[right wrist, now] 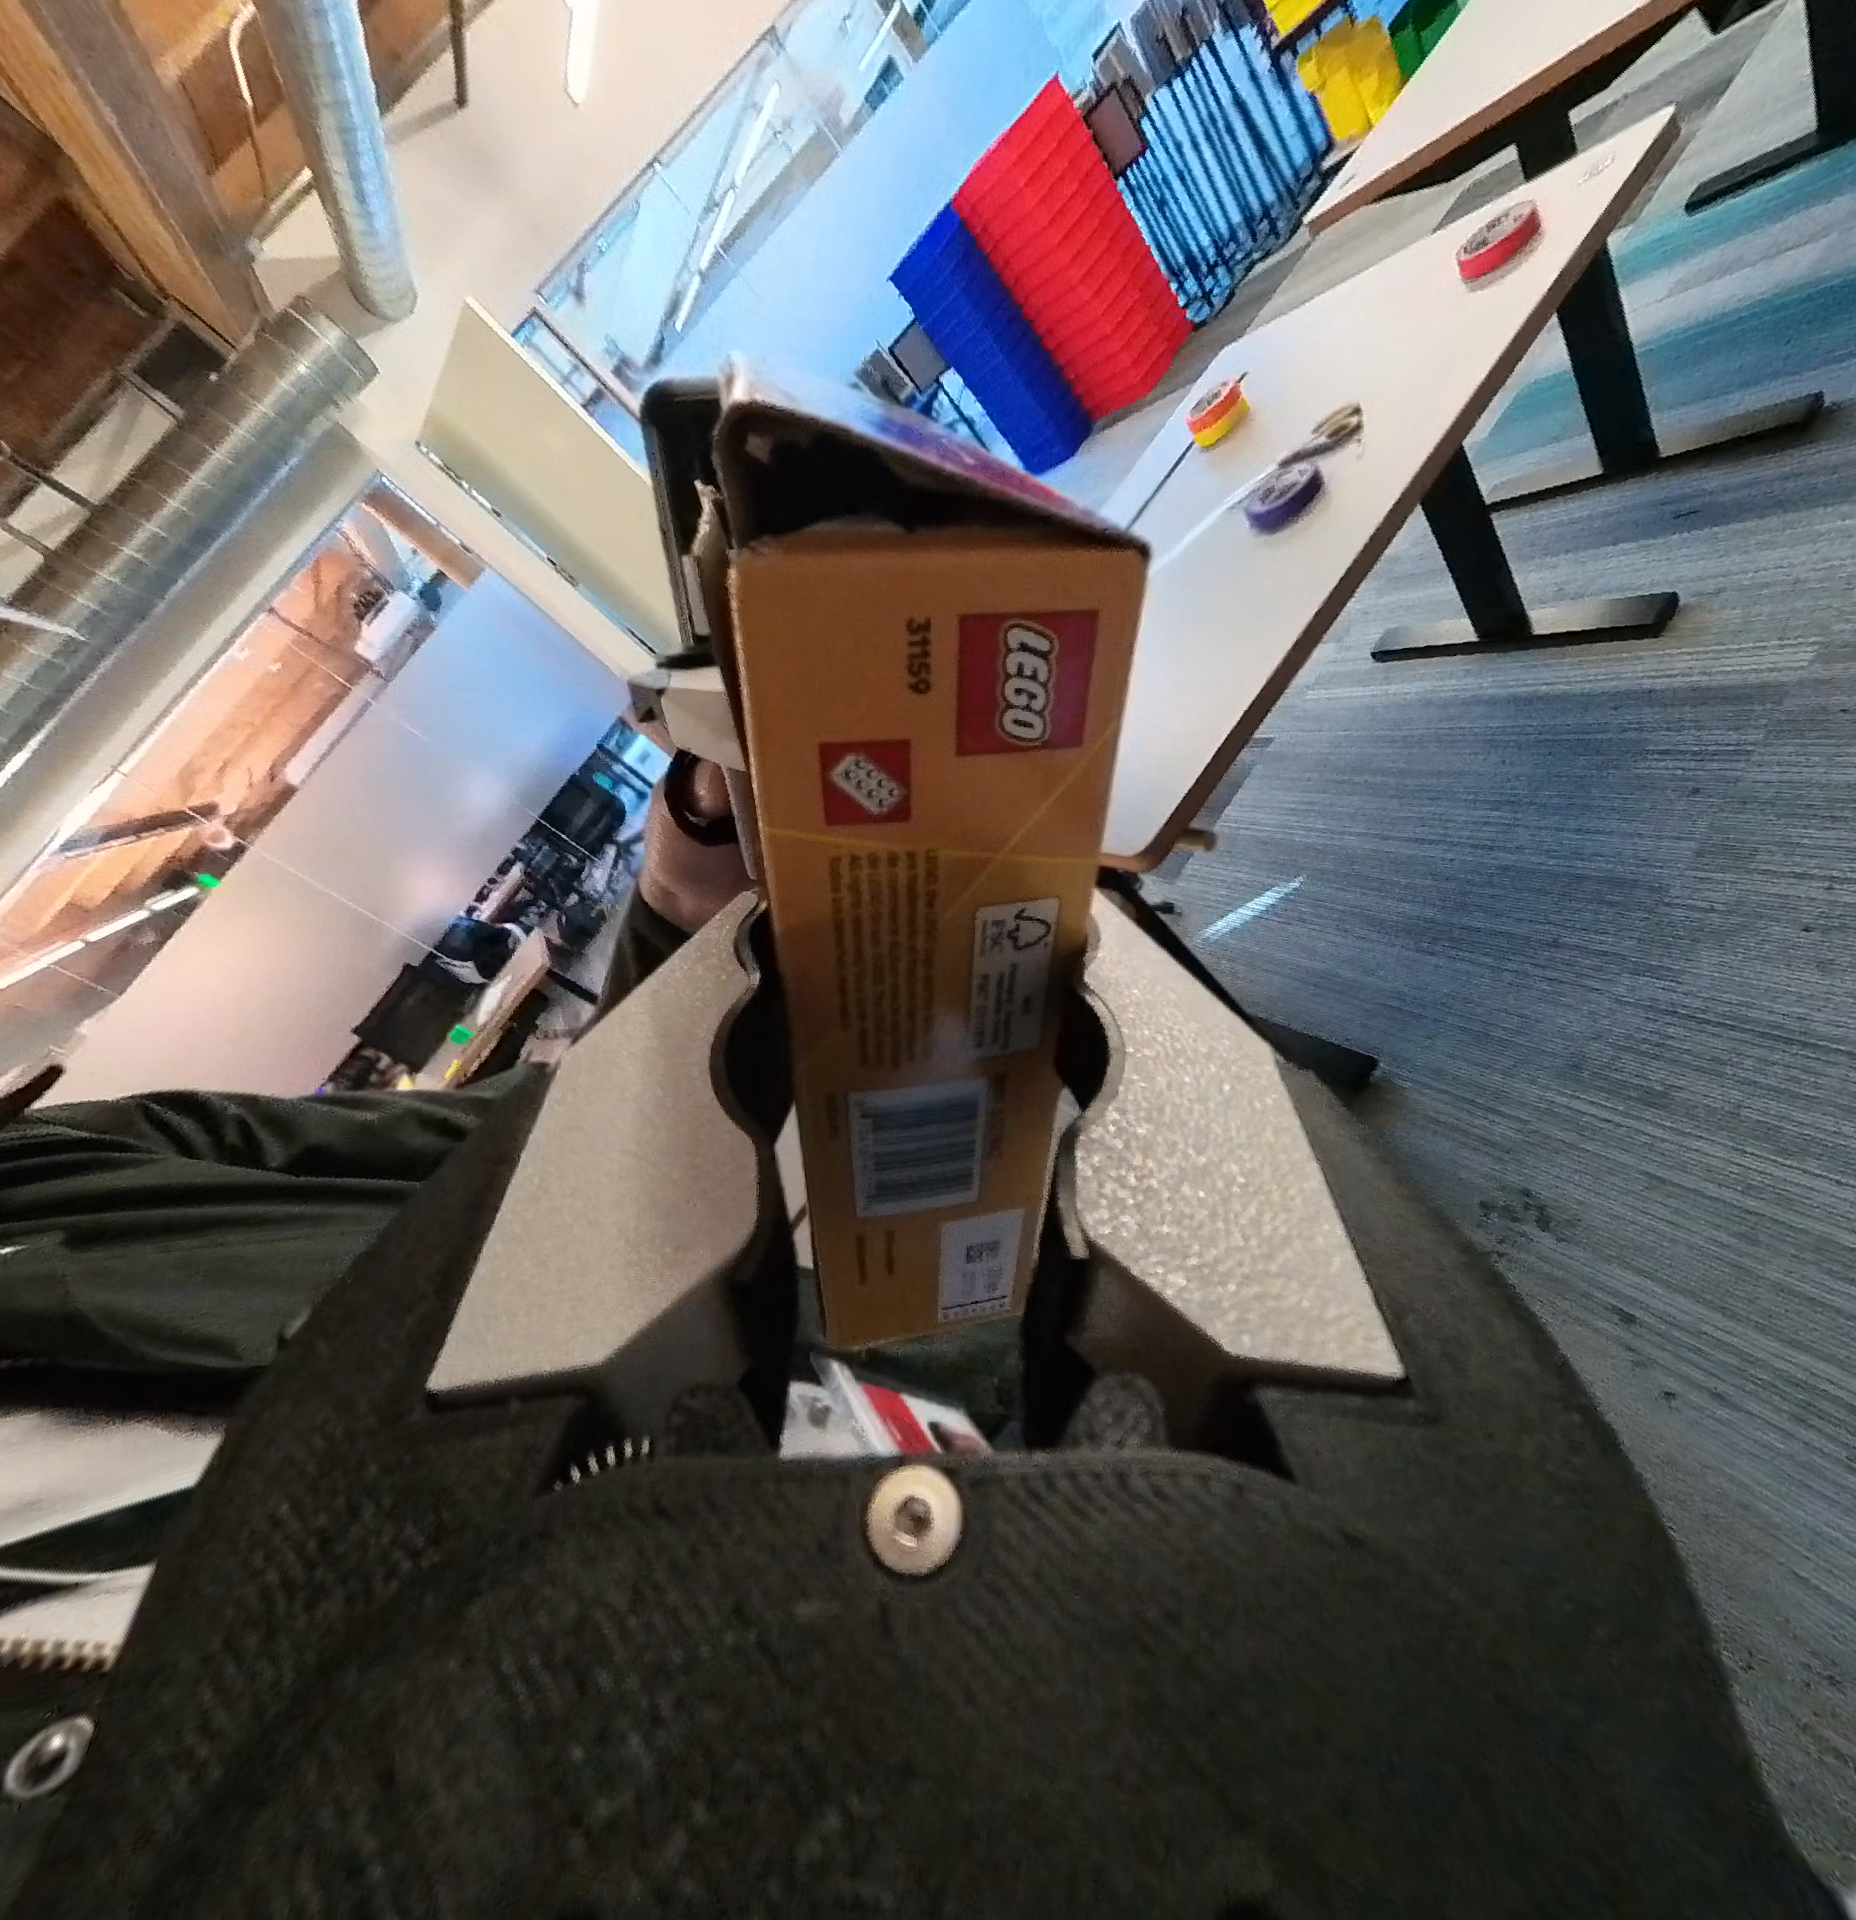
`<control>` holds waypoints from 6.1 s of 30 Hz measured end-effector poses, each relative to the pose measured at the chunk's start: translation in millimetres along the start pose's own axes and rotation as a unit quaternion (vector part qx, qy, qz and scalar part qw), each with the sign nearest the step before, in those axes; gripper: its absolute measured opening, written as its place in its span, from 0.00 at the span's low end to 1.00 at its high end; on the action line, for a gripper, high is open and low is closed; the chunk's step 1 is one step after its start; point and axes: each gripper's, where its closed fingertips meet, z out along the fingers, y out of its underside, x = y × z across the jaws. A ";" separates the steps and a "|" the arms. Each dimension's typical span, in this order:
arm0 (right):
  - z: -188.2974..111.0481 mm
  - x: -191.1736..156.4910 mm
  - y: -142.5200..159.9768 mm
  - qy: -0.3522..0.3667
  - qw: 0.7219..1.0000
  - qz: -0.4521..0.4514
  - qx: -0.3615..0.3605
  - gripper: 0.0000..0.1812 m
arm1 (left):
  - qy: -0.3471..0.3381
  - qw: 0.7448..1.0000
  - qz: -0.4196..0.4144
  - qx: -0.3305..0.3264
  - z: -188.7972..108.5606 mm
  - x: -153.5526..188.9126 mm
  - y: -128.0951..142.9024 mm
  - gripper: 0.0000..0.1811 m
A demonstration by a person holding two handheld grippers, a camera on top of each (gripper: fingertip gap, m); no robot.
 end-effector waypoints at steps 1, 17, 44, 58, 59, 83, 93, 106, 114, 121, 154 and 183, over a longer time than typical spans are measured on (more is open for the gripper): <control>8.2 12.4 -9.3 0.002 1.000 -0.002 -0.006 0.28 | 0.002 1.000 -0.003 0.006 -1.5 -15.1 -8.0 0.28; 184.0 219.1 -163.9 -0.144 0.968 -0.101 -0.177 0.28 | -0.115 0.981 0.044 0.149 -63.4 -263.6 -150.4 0.29; 730.9 333.5 -173.5 -0.453 0.782 -0.140 -0.406 0.27 | -0.398 0.868 -0.004 0.296 -501.9 -556.0 -203.6 0.29; 853.8 327.4 -146.5 -0.527 0.599 0.037 -0.602 0.27 | -0.438 0.712 -0.133 0.533 -630.1 -579.2 -205.2 0.28; 857.4 322.2 -143.2 -0.529 0.593 0.039 -0.606 0.27 | -0.434 0.706 -0.134 0.543 -634.8 -575.6 -201.0 0.28; 943.9 283.6 50.8 -0.610 0.506 -0.282 -0.541 0.28 | -0.662 0.664 -0.102 0.332 -736.7 -565.9 -15.7 0.29; 1001.8 305.8 115.0 -0.602 0.429 -0.464 -0.488 0.31 | -0.779 0.587 -0.115 0.189 -776.0 -589.4 31.9 0.31; 988.3 228.7 37.6 -0.635 0.550 -0.259 -0.477 0.45 | -0.748 0.582 -0.102 0.301 -764.0 -571.9 16.2 0.41; 1017.0 232.6 45.6 -0.548 0.628 -0.222 -0.506 0.40 | -0.680 0.569 -0.109 0.448 -771.0 -547.8 -2.5 0.39; 1015.6 255.7 57.0 -0.512 0.630 -0.258 -0.524 0.39 | -0.668 0.553 -0.157 0.473 -775.7 -556.8 15.7 0.32; 1022.1 262.6 62.4 -0.471 0.662 -0.230 -0.535 0.40 | -0.710 0.588 -0.128 0.365 -769.9 -566.1 21.1 0.34; 999.1 331.9 140.8 -0.402 0.619 -0.367 -0.566 0.54 | -0.435 0.404 -0.320 0.738 -802.6 -581.8 102.2 0.30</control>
